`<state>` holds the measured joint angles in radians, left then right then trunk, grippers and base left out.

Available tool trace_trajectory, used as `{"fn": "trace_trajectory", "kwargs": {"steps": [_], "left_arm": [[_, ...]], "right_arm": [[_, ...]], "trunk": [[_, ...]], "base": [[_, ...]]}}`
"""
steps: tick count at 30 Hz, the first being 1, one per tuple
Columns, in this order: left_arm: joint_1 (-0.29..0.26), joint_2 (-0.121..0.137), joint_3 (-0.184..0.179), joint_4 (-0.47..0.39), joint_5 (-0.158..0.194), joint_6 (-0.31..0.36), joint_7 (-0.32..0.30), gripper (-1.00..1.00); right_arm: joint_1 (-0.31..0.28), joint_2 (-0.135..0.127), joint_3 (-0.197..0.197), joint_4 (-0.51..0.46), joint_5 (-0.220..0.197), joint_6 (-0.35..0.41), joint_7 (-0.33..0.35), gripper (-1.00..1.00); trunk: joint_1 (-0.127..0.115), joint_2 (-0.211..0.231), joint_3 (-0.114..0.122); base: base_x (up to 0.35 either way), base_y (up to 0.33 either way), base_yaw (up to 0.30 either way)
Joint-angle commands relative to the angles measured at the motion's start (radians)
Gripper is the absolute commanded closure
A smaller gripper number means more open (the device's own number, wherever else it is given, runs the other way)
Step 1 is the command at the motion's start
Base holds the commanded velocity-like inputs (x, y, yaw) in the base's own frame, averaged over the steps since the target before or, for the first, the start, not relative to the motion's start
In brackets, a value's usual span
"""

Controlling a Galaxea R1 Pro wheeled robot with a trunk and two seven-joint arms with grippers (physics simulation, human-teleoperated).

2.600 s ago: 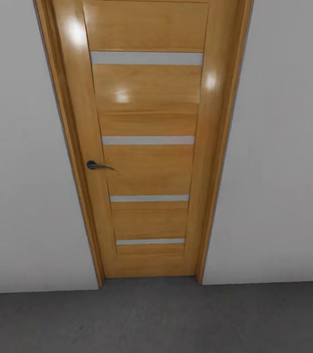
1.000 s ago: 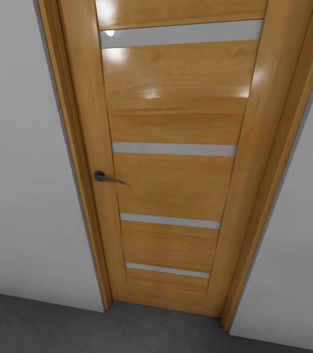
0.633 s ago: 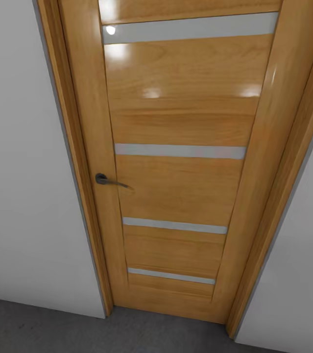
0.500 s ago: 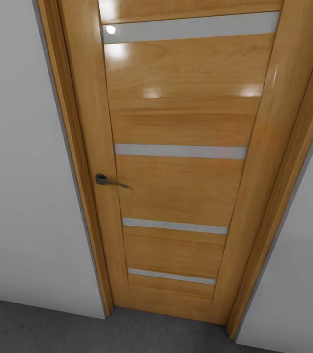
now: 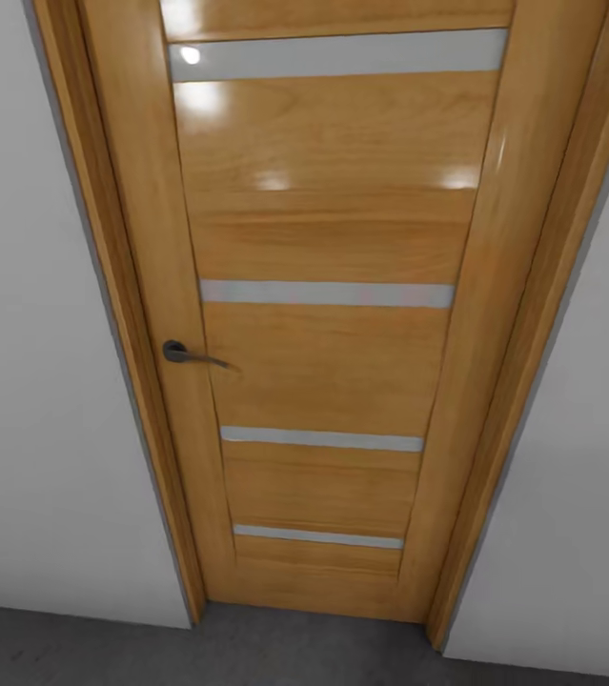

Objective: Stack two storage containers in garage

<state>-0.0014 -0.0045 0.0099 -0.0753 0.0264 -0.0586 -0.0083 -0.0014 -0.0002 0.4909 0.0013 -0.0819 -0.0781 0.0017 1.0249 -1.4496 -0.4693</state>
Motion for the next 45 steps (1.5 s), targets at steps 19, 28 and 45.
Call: {"fn": "trace_trajectory", "kwargs": {"steps": [19,28,45], "left_arm": [[0.000,0.000,0.001,0.000,0.003,-0.003,-0.001,-1.00],[0.000,0.000,0.001,0.000,0.003,-0.003,-0.001,-1.00],[0.000,0.000,0.002,0.000,0.003,-0.003,-0.001,-1.00]], "right_arm": [[0.000,-0.001,0.008,0.000,-0.009,-0.002,0.000,-1.00],[0.000,-0.001,0.008,0.000,-0.009,-0.002,0.001,-1.00],[0.000,-0.005,0.009,0.000,-0.006,-0.006,0.001,-1.00]], "trunk": [[0.000,0.000,-0.001],[0.000,0.000,-0.001],[0.000,0.000,-0.001]], "base": [[0.122,0.000,-0.007],[0.000,0.000,0.000],[0.000,0.000,0.000]]}}
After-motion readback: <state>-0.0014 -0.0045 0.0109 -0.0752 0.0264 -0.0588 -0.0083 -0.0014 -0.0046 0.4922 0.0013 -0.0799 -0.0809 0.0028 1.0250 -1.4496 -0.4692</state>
